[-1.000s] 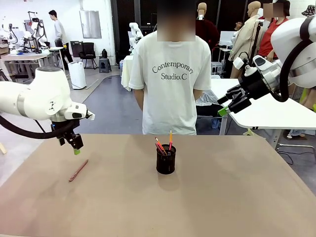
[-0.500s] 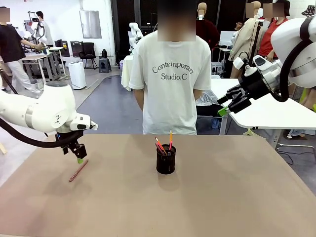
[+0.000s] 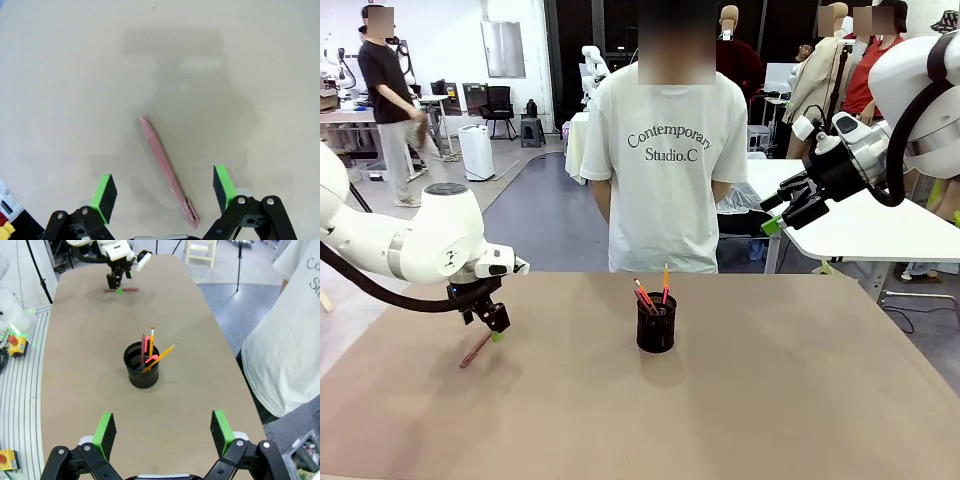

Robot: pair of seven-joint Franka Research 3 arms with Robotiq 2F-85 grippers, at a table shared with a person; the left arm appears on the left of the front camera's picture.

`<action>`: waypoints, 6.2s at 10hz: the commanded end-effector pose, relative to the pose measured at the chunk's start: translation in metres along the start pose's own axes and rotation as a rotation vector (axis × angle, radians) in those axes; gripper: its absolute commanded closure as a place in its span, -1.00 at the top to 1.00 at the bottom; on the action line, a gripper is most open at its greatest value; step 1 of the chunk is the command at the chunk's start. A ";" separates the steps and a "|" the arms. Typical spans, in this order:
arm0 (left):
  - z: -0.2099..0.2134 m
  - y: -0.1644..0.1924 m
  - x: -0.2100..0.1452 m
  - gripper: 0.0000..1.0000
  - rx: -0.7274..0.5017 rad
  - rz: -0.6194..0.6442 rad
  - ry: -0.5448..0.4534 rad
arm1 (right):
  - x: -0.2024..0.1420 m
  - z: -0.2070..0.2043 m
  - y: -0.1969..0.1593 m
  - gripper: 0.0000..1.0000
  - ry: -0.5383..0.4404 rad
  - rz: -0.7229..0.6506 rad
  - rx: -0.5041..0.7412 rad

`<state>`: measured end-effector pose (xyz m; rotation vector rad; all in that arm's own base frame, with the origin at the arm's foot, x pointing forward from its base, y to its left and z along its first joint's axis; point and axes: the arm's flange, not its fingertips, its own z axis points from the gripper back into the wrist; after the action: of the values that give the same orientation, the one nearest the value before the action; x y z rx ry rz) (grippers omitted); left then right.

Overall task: Place the pens into the pen holder.
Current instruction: Pick up a writing instrument from the table and place it into the Pen holder.

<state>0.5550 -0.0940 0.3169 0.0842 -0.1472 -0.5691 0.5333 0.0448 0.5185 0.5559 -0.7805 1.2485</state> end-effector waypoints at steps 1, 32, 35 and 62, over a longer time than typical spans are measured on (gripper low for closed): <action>0.002 0.004 -0.001 1.00 0.012 -0.005 0.001 | 0.002 0.000 0.001 1.00 0.004 0.006 -0.006; 0.071 0.004 -0.010 -1.00 -0.607 -0.227 -0.509 | 0.002 0.000 0.001 1.00 0.004 0.006 -0.006; 0.088 0.018 -0.025 -1.00 -0.899 -0.407 -0.793 | 0.002 0.000 0.001 1.00 0.004 0.006 -0.006; 0.074 -0.131 0.102 -1.00 -0.957 -0.962 -1.555 | 0.002 0.000 0.001 1.00 0.004 0.006 -0.006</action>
<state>0.5627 -0.2613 0.3842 -1.3118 -1.3740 -1.5112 0.5332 0.0448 0.5186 0.5557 -0.7804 1.2486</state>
